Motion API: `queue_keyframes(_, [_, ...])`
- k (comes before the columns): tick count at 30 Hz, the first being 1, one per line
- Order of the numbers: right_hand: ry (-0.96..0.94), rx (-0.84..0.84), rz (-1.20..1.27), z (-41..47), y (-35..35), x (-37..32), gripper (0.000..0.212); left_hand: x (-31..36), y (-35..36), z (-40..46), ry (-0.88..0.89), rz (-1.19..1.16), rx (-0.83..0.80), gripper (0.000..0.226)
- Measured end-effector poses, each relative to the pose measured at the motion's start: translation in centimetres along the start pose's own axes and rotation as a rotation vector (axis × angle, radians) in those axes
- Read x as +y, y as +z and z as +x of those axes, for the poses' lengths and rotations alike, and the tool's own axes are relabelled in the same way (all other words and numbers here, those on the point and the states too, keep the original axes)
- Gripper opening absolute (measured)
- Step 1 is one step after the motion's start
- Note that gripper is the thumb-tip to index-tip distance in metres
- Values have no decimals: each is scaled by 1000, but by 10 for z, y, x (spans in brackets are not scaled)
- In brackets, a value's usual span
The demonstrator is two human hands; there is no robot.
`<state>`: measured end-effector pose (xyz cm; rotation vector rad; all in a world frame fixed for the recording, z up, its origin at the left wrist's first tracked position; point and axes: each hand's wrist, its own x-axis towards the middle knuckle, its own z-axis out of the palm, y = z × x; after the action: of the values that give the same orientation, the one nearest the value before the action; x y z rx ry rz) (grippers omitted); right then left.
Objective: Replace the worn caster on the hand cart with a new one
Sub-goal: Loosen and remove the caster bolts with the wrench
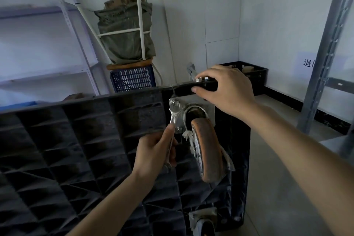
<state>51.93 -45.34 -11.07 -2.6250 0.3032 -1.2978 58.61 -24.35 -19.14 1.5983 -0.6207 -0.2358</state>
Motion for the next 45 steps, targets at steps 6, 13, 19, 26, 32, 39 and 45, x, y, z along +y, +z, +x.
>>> queue_keyframes(6, [-6,-26,-3,0,-3,-2,37,2,-20,-9,165,195,104,58])
queue_keyframes(13, [-44,-101,30,-3,-13,-2,49,41,-64,-8,489,621,239,50])
queue_keyframes(19, [-340,-25,-31,-9,-20,-16,35,114,-88,44,711,1004,395,51])
queue_keyframes(26, [-518,-173,-114,-3,-2,-35,27,134,-70,109,718,1188,339,60])
queue_keyframes(32, [-574,-112,-163,4,7,-37,18,119,-69,126,616,1075,307,57])
queue_keyframes(39, [-586,-169,-133,7,1,-33,29,100,-72,133,480,1008,236,54])
queue_keyframes(45, [-593,-163,-135,6,3,-33,16,99,-71,132,474,1002,229,56])
